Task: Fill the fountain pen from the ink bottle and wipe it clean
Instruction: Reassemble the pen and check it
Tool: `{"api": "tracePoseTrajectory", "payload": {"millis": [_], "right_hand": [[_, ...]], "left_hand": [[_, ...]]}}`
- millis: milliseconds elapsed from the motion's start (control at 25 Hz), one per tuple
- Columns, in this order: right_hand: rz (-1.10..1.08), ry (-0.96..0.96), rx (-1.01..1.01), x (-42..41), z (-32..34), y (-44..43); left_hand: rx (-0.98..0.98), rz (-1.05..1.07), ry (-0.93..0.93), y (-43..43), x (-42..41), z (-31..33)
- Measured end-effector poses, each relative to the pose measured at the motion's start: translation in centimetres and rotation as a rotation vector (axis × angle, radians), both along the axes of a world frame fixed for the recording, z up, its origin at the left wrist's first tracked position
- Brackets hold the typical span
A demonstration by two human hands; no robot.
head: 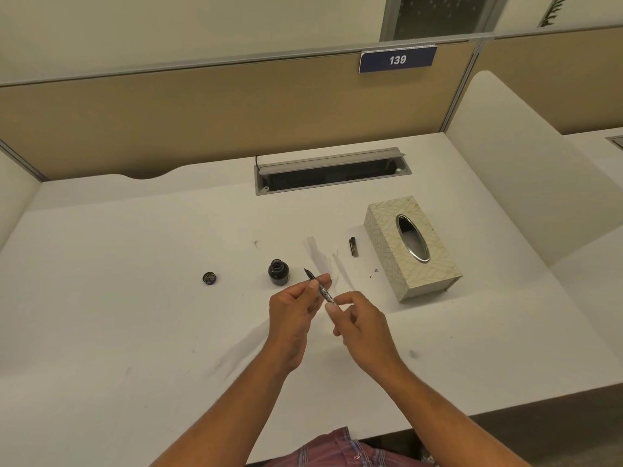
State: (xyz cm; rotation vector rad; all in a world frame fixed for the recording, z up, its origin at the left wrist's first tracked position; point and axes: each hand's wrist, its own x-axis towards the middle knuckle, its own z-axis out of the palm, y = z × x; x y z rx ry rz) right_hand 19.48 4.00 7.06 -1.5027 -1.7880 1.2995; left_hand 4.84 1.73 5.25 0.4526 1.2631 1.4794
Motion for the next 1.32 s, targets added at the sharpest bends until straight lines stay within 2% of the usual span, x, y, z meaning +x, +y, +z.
{"api": "tracePoseTrajectory", "payload": {"millis": [1160,1320], "right_hand": [[0.058,-0.012,0.01,-0.3,0.4,-0.4],[0.074,-0.065,0.085,-0.1,0.8,-0.7]], "left_hand": [[0.005,0.004,0.003,-0.2,0.1,0.6],[0.002,0.01,0.02,-0.4,0.0,0.7]]}}
